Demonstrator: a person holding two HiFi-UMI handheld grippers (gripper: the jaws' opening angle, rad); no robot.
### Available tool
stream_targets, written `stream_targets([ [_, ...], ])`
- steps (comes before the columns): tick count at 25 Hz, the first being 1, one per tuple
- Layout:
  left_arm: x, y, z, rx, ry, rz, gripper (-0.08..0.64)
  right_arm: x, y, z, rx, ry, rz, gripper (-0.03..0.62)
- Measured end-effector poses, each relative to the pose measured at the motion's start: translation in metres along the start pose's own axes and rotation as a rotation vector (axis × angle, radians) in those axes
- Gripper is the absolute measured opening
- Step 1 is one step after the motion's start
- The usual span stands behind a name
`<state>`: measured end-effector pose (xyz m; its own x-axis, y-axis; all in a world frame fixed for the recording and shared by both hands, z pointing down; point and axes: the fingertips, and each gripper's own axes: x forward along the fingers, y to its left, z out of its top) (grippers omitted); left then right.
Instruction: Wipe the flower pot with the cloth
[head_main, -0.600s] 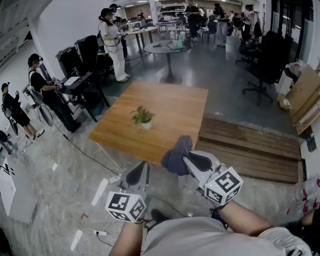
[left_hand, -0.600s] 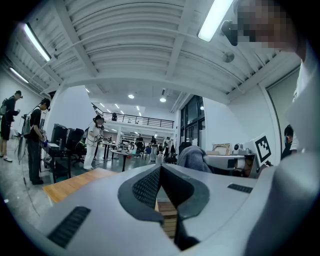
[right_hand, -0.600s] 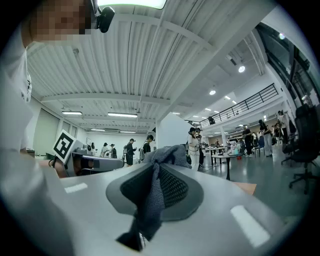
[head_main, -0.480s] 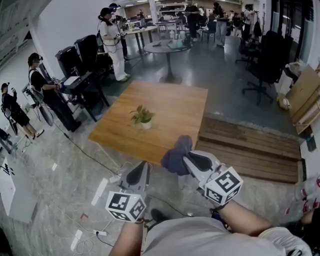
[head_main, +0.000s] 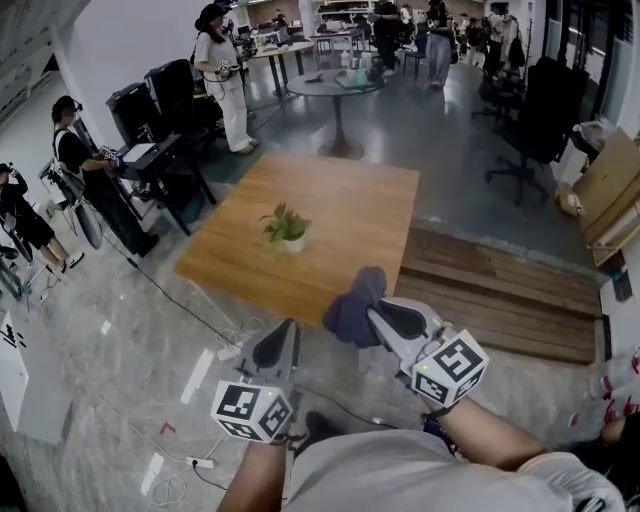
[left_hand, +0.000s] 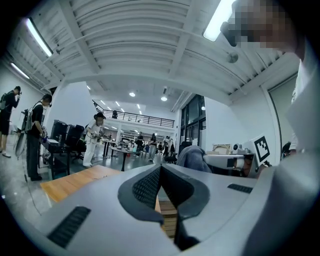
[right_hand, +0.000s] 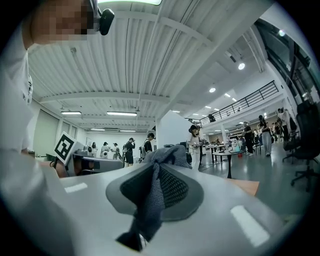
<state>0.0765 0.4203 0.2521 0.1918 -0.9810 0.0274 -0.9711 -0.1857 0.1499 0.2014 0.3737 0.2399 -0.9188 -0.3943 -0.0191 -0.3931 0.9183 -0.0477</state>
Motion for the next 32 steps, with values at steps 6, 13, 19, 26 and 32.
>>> stream_targets([
  [6, 0.018, 0.057, -0.008, -0.027, 0.02, -0.021, 0.006, 0.061, -0.003, -0.015, 0.007, 0.036, -0.007, 0.044],
  [13, 0.055, 0.143, -0.016, -0.038, 0.056, -0.049, 0.006, 0.142, -0.022, -0.029, 0.01, 0.064, -0.07, 0.044],
  [19, 0.078, 0.188, -0.009, -0.051, 0.077, -0.106, 0.006, 0.19, -0.03, -0.032, 0.021, 0.077, -0.126, 0.044],
  [26, 0.102, 0.214, -0.009, -0.054, 0.089, -0.129, 0.006, 0.222, -0.045, -0.04, 0.03, 0.101, -0.149, 0.044],
  [32, 0.133, 0.23, -0.018, -0.038, 0.122, -0.108, 0.006, 0.245, -0.074, -0.051, 0.05, 0.12, -0.135, 0.044],
])
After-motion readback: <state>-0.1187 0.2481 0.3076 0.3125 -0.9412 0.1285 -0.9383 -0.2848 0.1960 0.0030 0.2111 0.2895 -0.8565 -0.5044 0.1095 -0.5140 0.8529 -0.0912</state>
